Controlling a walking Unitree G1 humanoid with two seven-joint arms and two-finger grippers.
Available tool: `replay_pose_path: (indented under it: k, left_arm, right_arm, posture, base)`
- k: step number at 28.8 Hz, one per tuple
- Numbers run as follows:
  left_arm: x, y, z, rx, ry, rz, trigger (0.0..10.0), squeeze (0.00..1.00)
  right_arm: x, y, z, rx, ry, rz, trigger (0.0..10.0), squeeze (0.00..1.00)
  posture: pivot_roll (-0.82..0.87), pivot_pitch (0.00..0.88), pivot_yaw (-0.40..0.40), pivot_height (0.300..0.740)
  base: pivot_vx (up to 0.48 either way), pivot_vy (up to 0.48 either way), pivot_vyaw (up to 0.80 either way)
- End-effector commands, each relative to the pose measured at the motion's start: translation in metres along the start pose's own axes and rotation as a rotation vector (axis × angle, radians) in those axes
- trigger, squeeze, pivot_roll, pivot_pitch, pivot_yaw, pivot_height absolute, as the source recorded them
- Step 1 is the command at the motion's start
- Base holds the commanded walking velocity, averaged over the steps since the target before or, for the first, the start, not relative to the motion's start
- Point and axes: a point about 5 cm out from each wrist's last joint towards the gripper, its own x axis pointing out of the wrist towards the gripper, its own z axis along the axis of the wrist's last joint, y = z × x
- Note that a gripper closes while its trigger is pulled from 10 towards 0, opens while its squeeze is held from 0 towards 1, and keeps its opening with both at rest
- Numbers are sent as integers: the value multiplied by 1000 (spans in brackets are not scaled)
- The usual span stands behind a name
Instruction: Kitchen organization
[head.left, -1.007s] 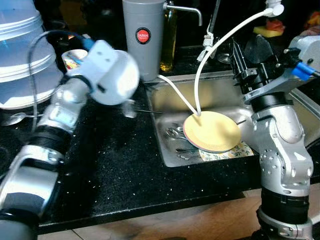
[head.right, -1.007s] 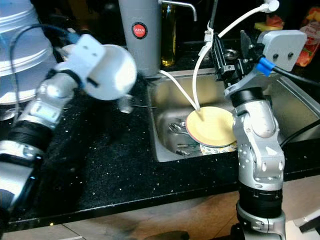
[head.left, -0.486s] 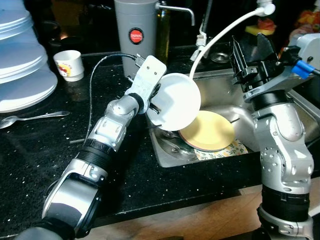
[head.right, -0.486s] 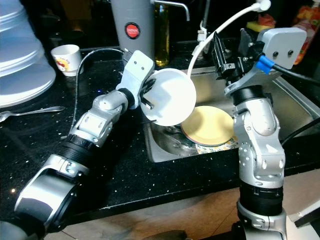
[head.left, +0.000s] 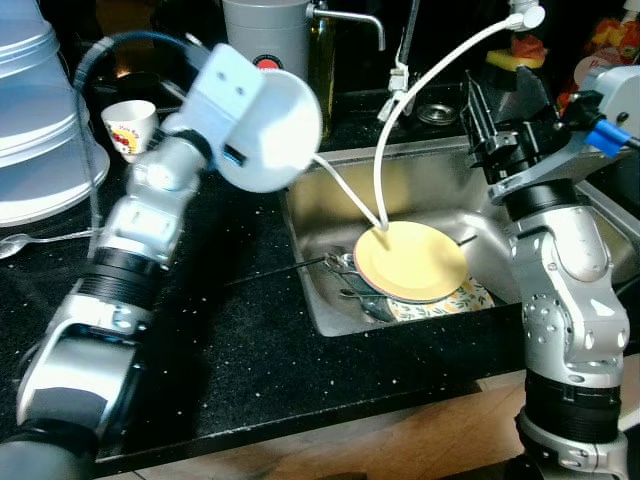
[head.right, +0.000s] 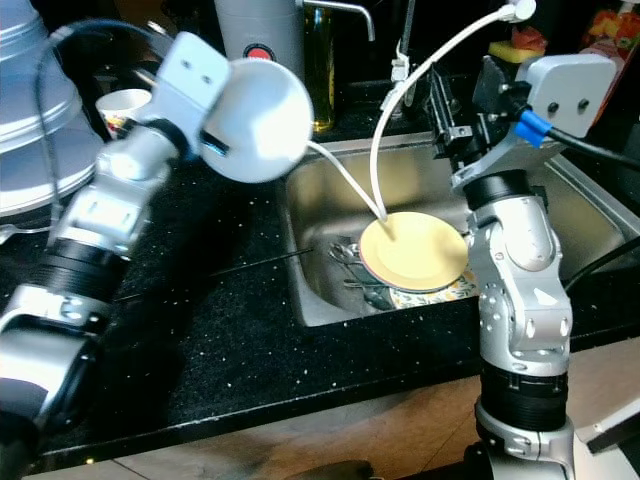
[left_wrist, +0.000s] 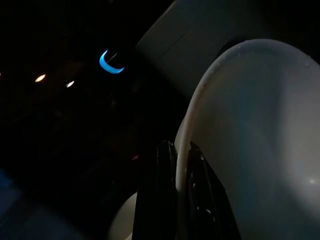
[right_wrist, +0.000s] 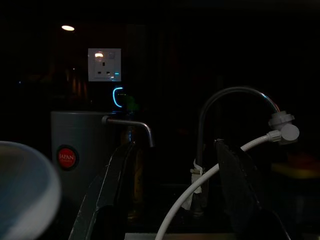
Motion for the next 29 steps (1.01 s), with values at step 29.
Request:
replay_pose_path:
  k: [29]
  left_arm:
    - [24,-52,37,590,-419,23,10000,0]
  right_arm:
    - [-18,6,7,2,22,-35,10000,0]
  posture:
    - [-62,155,45,740]
  base:
    - [0,0,0]
